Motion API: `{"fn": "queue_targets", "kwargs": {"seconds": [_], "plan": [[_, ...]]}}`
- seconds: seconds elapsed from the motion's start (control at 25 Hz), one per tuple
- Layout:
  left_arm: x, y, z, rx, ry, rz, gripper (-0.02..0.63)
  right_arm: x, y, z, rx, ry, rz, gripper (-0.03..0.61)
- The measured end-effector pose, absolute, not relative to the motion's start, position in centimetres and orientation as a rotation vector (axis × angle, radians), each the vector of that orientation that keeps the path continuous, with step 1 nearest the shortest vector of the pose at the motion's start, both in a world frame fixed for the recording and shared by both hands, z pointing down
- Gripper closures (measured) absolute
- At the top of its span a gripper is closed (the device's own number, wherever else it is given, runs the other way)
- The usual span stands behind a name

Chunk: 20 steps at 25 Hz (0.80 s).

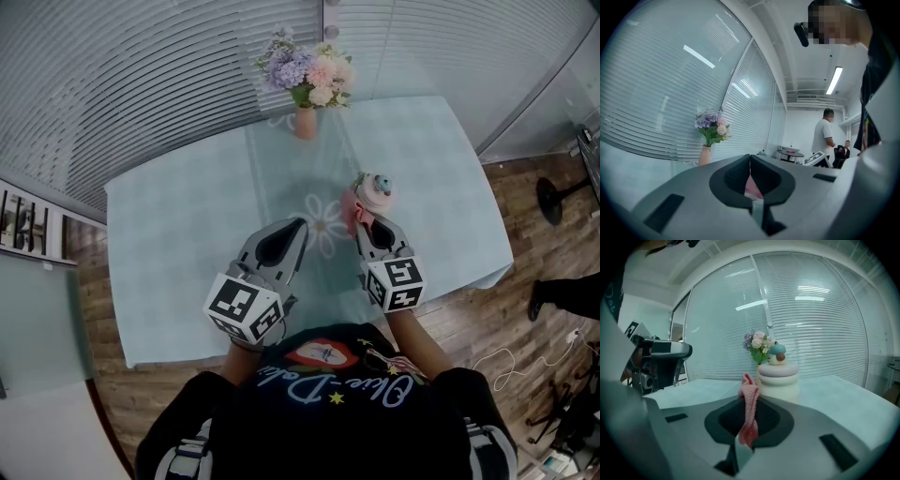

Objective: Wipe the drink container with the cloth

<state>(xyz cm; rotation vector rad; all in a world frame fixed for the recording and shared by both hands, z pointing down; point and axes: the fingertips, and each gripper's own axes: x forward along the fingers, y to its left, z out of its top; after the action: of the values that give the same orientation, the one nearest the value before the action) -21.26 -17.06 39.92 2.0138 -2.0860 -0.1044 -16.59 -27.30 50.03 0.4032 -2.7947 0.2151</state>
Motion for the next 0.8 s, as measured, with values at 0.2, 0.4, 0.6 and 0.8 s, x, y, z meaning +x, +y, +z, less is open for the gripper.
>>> {"fn": "queue_targets", "kwargs": {"seconds": [0.2, 0.4, 0.6, 0.8], "plan": [[-21.4, -17.0, 40.2, 2.005, -2.092, -0.099, 0.609, -16.4, -27.3, 51.7, 0.4, -2.76, 0.22, 0.552], [-21.5, -17.0, 40.2, 2.0, -2.094, -0.1, 0.609, -16.2, -27.3, 52.8, 0.392, -2.73, 0.226, 0.552], [-21.5, -16.9, 40.3, 1.991, -2.1, -0.094, 0.609, -16.1, -27.2, 53.6, 0.382, -2.713, 0.233, 0.552], [-21.4, -16.9, 40.3, 1.99, -2.105, -0.088, 0.609, -16.0, -26.5, 53.4, 0.357, -2.724, 0.244, 0.552]]}}
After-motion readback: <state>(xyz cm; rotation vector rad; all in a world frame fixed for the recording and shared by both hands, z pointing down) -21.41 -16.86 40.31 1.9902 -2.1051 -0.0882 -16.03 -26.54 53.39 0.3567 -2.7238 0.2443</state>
